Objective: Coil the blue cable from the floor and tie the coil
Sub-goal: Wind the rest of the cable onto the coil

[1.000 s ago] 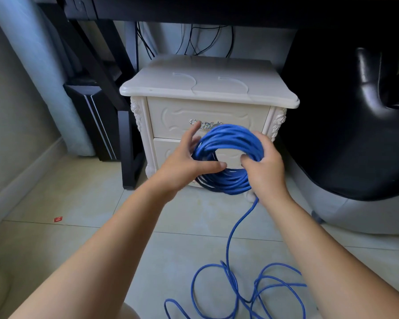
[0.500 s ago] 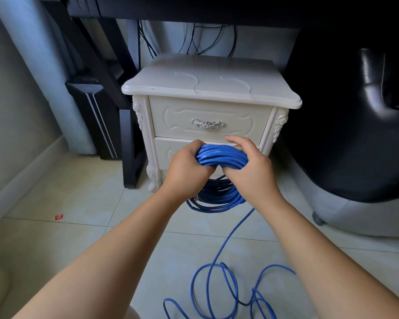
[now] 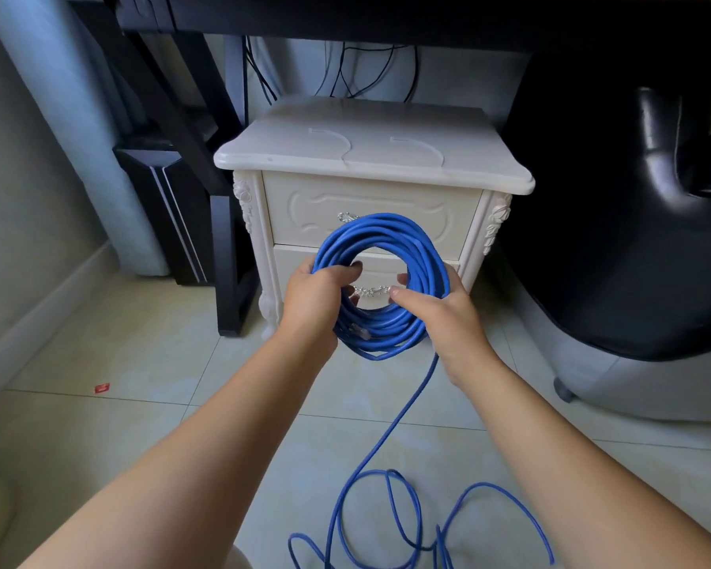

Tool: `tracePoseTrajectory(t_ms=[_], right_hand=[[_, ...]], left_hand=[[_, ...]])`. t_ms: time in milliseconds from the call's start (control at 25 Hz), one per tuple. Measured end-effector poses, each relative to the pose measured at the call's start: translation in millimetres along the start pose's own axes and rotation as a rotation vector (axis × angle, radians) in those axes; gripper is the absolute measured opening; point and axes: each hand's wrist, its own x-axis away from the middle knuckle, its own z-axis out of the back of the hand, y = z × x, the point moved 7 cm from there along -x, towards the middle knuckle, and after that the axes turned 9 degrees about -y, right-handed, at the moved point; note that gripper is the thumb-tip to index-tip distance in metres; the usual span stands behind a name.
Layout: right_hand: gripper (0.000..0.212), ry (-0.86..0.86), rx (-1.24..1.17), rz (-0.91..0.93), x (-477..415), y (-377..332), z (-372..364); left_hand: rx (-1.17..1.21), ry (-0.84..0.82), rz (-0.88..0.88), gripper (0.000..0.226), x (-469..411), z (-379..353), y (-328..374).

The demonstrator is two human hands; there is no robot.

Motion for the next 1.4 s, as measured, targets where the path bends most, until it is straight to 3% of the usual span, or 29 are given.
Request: tracePoseTrajectory(t_ms=[280, 360, 480, 640, 840, 960, 1080, 1160, 1240, 1400], right_hand=[[0.029, 0.002, -0.121, -0.083, 6.9, 11.4, -14.0], [0.020, 0.056, -0.166, -0.096, 5.2, 11.5, -8.8], [0.031, 0.105, -0.227, -0.085, 0.6, 9.1, 2.0], [0.033, 0.144, -0.159, -0.025, -5.0, 1.1, 13.7], [0.045, 0.120, 0.296, 0.157, -3.4, -18.2, 12.1], [0.052, 0.077, 0.522, 0.262, 0.1, -25.5, 0.4], [0.053, 0.048, 0.705, 0.352, 2.4, -33.0, -7.1], [0.055, 0.041, 0.748, 0.361, 4.2, -35.2, -7.8], [0.054, 0.018, 0.717, 0.352, 5.6, -35.0, -8.3], [0.055, -0.001, 0.529, 0.314, 4.9, -37.2, -3.1]], left_hand=[[0.116, 0.072, 0.043, 0.030, 2.4, 5.1, -11.0], [0.126, 0.027, 0.060, 0.031, 5.3, -0.9, -15.8], [0.064, -0.089, 0.109, 0.028, 5.6, -11.1, -19.3], [-0.232, -0.190, 0.016, 0.027, 1.7, -14.3, -0.6], [-0.692, -0.289, -0.367, 0.065, 4.2, -23.6, 24.3], [-1.033, -0.333, -0.539, 0.071, 8.3, -30.4, 26.0], [-1.132, -0.341, -0.583, 0.062, 8.3, -30.4, 24.8], [-1.153, -0.312, -0.530, 0.041, 7.6, -28.6, 23.1], [-1.099, -0.293, -0.467, 0.027, 6.2, -26.4, 22.3], [-0.839, -0.270, -0.348, 0.024, 3.6, -19.4, 22.2]])
